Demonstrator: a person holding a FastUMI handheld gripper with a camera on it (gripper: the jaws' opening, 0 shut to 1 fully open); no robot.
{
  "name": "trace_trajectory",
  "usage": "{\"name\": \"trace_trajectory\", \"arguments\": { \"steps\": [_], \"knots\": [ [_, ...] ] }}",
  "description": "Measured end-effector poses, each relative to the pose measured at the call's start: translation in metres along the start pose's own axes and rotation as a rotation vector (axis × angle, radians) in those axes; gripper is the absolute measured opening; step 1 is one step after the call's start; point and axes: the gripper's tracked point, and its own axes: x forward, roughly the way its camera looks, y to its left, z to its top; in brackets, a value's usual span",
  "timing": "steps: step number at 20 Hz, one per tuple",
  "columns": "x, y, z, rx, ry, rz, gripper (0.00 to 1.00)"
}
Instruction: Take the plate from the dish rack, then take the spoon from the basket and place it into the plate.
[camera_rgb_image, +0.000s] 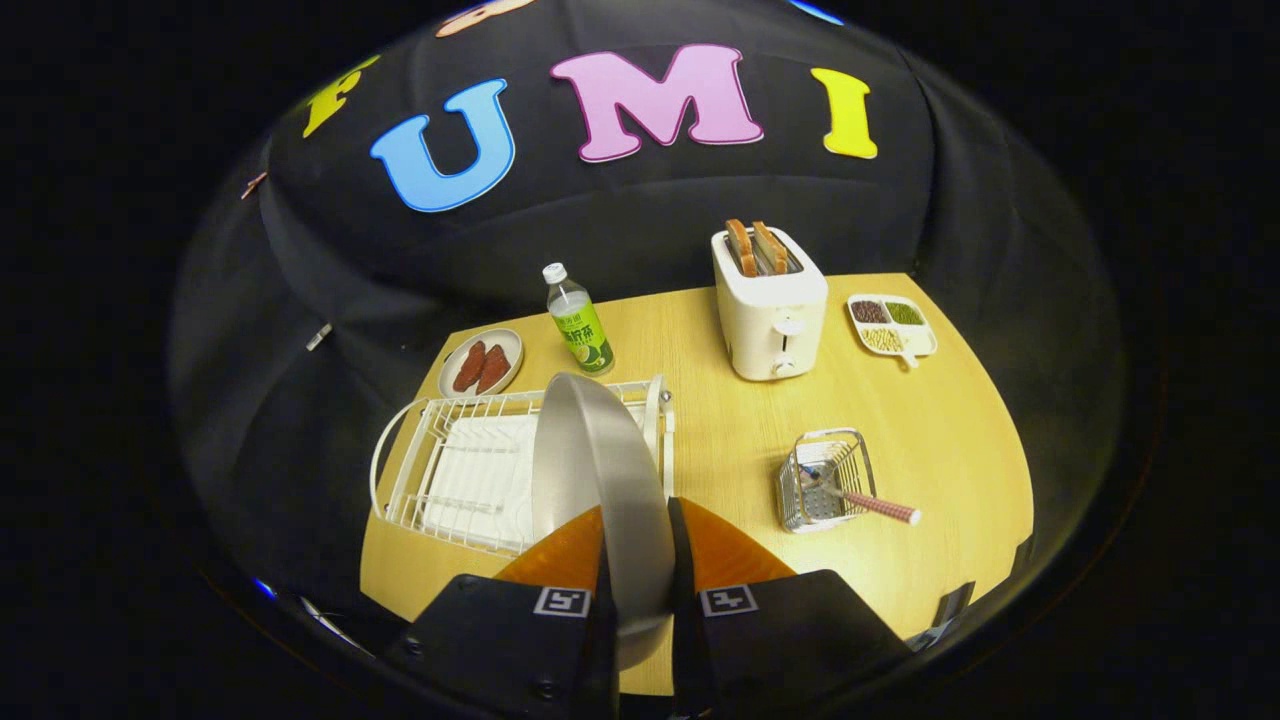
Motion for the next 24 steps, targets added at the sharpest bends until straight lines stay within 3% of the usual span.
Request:
{"name": "trace_trajectory", "arguments": {
  "steps": [6, 11, 15, 18, 24],
  "knots": [
    [-0.043, -0.025, -0.046, 0.137, 0.081, 0.098, 0.25],
    [-0.057, -0.068, -0.108, 0.200, 0.176, 0.076, 0.25],
    [-0.045, -0.100, -0.150, 0.275, 0.235, 0.053, 0.25],
    [-0.030, -0.110, -0.171, 0.348, 0.277, 0.081, 0.25],
    [0.002, -0.123, -0.192, 0.457, 0.283, 0.077, 0.25]
  ]
}}
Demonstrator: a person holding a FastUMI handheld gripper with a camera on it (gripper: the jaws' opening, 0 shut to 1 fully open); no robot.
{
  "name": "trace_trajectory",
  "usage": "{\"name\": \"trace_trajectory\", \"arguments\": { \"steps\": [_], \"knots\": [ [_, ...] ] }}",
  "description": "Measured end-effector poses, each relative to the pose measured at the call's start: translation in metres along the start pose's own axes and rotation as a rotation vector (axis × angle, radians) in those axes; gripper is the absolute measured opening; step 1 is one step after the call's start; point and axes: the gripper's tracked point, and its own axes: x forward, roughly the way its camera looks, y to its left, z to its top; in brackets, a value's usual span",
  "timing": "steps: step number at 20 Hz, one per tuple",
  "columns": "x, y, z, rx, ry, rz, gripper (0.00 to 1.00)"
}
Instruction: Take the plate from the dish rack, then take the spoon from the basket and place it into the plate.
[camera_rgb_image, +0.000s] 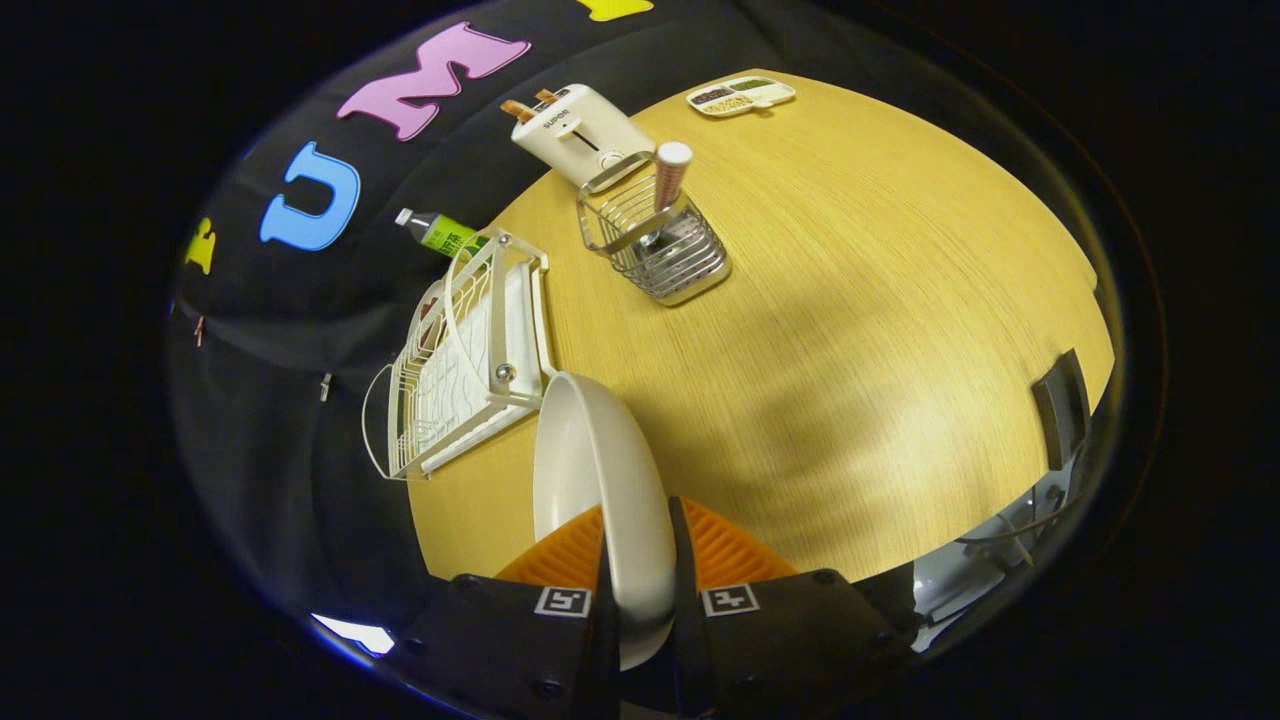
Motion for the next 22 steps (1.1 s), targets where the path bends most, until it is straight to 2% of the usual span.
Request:
{"name": "trace_trajectory", "arguments": {
  "steps": [6, 9, 11, 14, 16, 17, 18, 21, 22],
  "knots": [
    [0.017, -0.014, -0.002, 0.082, -0.003, -0.008, 0.27],
    [0.017, -0.010, 0.001, 0.128, -0.013, 0.024, 0.29],
    [0.017, -0.016, 0.004, 0.124, -0.025, 0.003, 0.31],
    [0.014, -0.022, 0.009, 0.109, -0.044, -0.019, 0.55],
    [0.007, -0.024, 0.016, 0.118, -0.068, -0.016, 0.56],
    [0.006, -0.024, 0.020, 0.119, -0.079, -0.015, 0.60],
    [0.003, -0.024, 0.024, 0.113, -0.092, -0.015, 0.68],
    [-0.010, -0.020, 0.035, 0.078, -0.129, -0.011, 0.68],
    [-0.017, -0.016, 0.038, 0.060, -0.145, -0.002, 0.73]
  ]
}}
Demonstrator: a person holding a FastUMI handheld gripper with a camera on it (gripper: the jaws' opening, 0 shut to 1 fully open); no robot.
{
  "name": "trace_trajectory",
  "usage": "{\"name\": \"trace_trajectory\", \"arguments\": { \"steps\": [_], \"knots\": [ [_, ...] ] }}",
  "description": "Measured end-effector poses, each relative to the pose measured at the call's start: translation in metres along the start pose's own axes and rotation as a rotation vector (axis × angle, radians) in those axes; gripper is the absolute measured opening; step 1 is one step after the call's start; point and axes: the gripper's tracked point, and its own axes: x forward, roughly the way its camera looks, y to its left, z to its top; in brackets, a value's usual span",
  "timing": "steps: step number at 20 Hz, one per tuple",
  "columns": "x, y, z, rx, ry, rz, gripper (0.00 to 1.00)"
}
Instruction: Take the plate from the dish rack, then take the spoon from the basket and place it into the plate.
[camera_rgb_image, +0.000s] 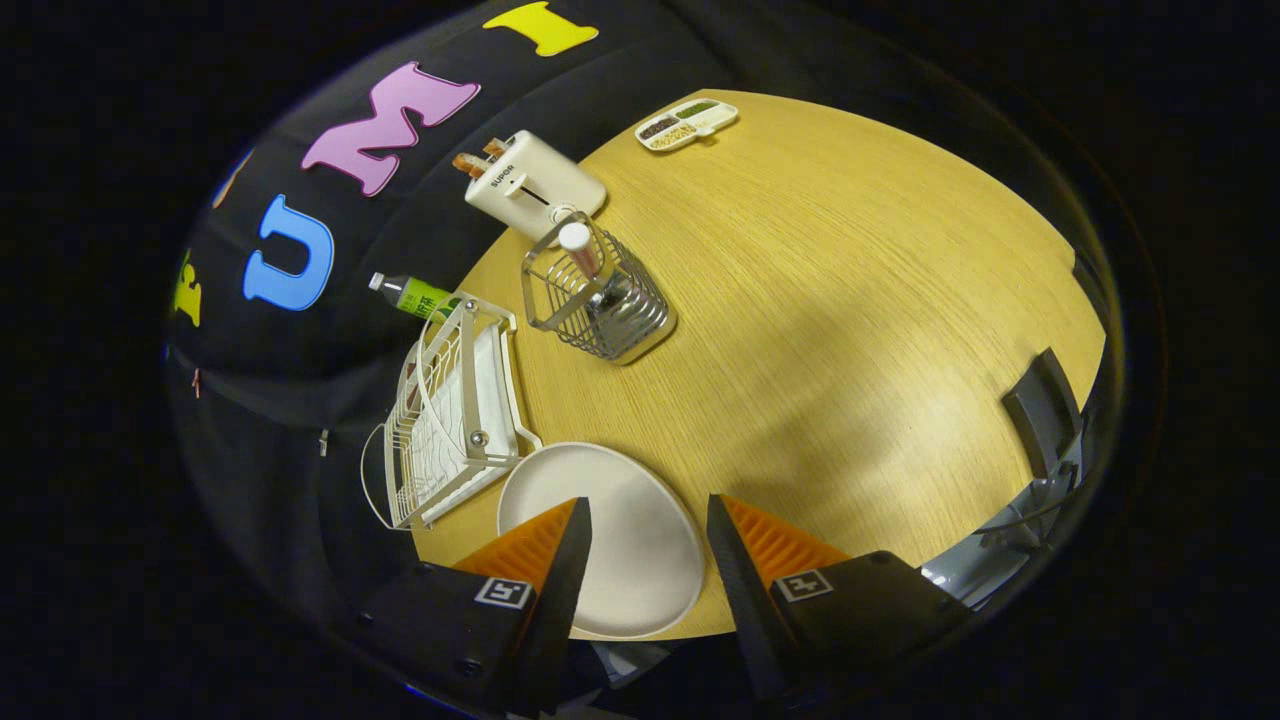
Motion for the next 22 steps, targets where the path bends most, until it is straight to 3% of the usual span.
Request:
{"name": "trace_trajectory", "arguments": {
  "steps": [9, 15, 18, 22],
  "knots": [
    [-0.041, 0.045, 0.075, -0.176, -0.158, 0.067, 0.76],
    [-0.014, 0.042, 0.122, -0.091, -0.151, 0.050, 0.76],
    [0.003, 0.042, 0.134, -0.046, -0.127, 0.051, 0.69],
    [0.025, 0.041, 0.139, -0.016, -0.110, 0.039, 0.69]
  ]
}}
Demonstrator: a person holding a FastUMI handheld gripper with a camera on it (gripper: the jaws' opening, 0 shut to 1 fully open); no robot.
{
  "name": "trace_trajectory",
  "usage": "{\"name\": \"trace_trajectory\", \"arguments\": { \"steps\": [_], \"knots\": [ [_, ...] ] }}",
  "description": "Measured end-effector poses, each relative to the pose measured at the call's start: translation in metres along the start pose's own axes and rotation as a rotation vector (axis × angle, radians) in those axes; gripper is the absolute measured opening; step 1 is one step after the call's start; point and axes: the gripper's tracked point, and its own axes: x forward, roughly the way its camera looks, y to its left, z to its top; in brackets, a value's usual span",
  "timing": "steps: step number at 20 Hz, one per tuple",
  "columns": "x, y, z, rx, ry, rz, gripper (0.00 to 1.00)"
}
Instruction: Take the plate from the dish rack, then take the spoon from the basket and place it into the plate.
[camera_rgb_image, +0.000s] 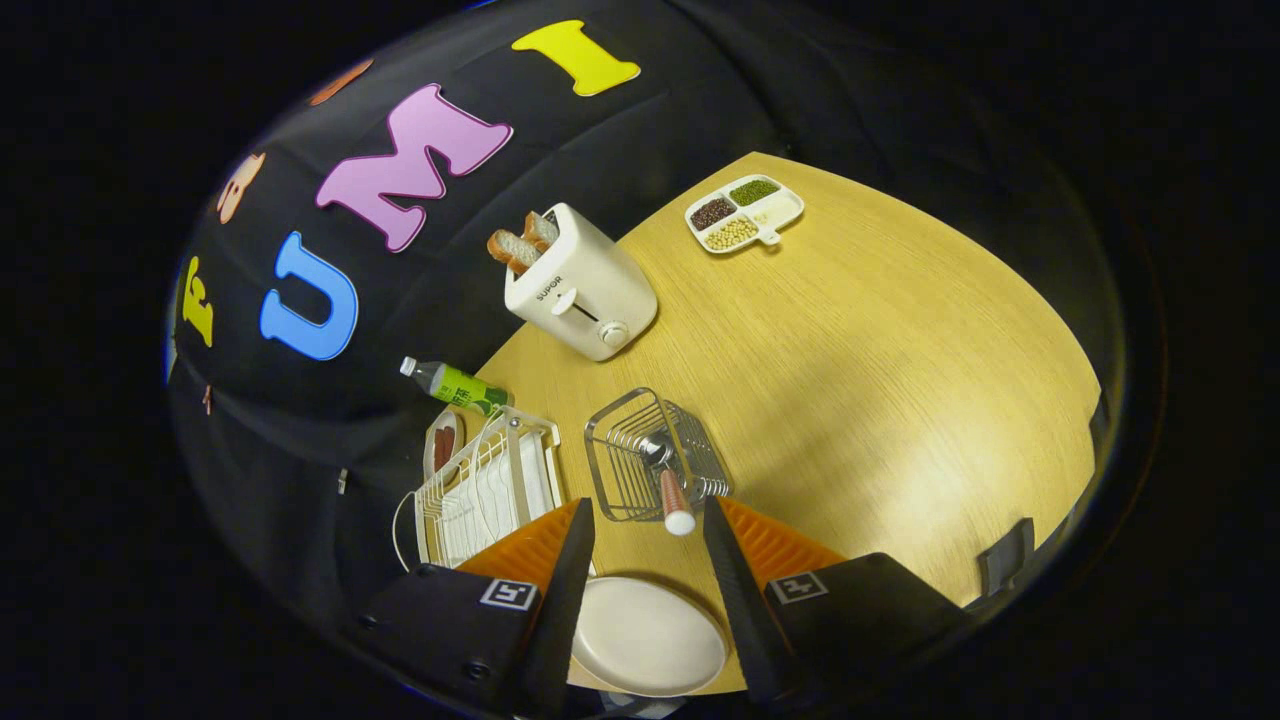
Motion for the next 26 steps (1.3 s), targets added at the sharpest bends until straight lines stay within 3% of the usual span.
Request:
{"name": "trace_trajectory", "arguments": {
  "steps": [1, 2, 3, 5, 6, 9, 19, 26],
  "knots": [
    [0.004, -0.003, 0.002, 0.010, -0.001, -0.016, 0.68],
    [0.008, -0.005, 0.004, 0.023, -0.001, -0.024, 0.53],
    [0.010, -0.005, 0.004, 0.034, 0.004, -0.026, 0.52],
    [0.014, -0.014, 0.002, 0.050, 0.008, -0.065, 0.39],
    [0.013, -0.013, -0.003, 0.055, 0.016, -0.057, 0.18],
    [0.004, -0.008, 0.000, 0.032, 0.010, -0.055, 0.12],
    [-0.029, -0.001, 0.020, -0.003, -0.085, -0.057, 0.12],
    [-0.085, 0.026, 0.011, -0.003, -0.135, 0.033, 0.12]
  ]
}}
